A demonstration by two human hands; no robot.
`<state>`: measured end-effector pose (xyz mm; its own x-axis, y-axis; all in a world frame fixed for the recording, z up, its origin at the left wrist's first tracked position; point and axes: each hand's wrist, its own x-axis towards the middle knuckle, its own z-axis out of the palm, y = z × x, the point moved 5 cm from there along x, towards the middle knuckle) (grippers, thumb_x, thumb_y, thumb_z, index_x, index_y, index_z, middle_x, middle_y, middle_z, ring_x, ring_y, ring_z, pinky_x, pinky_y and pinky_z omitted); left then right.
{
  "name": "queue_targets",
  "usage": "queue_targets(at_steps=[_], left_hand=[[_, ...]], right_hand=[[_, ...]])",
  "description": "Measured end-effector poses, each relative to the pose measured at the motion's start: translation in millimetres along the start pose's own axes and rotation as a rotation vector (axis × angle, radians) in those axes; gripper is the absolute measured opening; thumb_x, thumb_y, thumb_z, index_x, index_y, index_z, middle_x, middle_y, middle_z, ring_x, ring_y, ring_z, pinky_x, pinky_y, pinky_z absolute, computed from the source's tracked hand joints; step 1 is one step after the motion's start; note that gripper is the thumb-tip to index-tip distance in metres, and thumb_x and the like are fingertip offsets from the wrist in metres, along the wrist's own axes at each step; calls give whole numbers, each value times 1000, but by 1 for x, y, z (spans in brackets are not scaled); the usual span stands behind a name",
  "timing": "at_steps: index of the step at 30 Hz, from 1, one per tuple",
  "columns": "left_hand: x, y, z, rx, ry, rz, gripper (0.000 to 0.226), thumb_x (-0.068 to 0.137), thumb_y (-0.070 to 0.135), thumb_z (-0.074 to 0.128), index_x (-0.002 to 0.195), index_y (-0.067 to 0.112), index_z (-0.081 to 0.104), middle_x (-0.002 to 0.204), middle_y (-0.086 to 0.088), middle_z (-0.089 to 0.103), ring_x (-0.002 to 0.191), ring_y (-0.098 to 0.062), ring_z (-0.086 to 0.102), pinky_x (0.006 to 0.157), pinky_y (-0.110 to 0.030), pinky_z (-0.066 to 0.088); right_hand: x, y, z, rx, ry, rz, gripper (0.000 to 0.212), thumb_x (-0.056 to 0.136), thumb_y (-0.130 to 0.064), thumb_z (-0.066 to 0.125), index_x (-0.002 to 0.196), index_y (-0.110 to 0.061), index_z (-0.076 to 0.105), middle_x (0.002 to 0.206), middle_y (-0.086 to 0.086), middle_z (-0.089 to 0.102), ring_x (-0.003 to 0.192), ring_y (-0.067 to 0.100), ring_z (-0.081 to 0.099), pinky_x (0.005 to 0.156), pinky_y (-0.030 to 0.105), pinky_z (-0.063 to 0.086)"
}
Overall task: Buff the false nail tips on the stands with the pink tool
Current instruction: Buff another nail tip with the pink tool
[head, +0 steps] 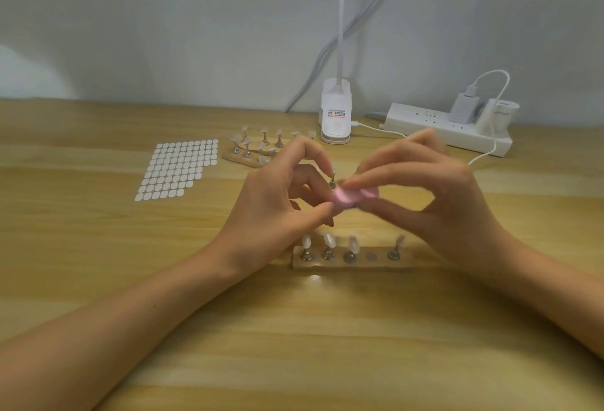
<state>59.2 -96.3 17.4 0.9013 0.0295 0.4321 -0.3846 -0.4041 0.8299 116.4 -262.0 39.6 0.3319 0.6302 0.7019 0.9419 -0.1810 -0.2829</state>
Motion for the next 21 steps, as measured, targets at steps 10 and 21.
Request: queue_targets(at_steps=[10, 21], left_hand=[[-1, 5, -1, 29, 28, 33, 39, 83, 6, 80, 100, 18, 47, 75, -1, 74, 68, -12, 74, 54, -14, 49], [-1, 6, -2, 32, 37, 36, 40, 82, 3, 80, 97, 19, 47, 75, 1, 74, 68, -11, 74, 52, -14, 47]], right_hand=[[0, 2, -1, -24, 34, 32, 19, 85, -27, 73, 103, -22, 76, 95, -4, 70, 91, 16, 56, 80, 40, 45], [0, 2, -6, 96, 87, 32, 20, 86, -21, 74, 106, -17, 73, 95, 2, 66, 89, 16, 64, 79, 33, 53]])
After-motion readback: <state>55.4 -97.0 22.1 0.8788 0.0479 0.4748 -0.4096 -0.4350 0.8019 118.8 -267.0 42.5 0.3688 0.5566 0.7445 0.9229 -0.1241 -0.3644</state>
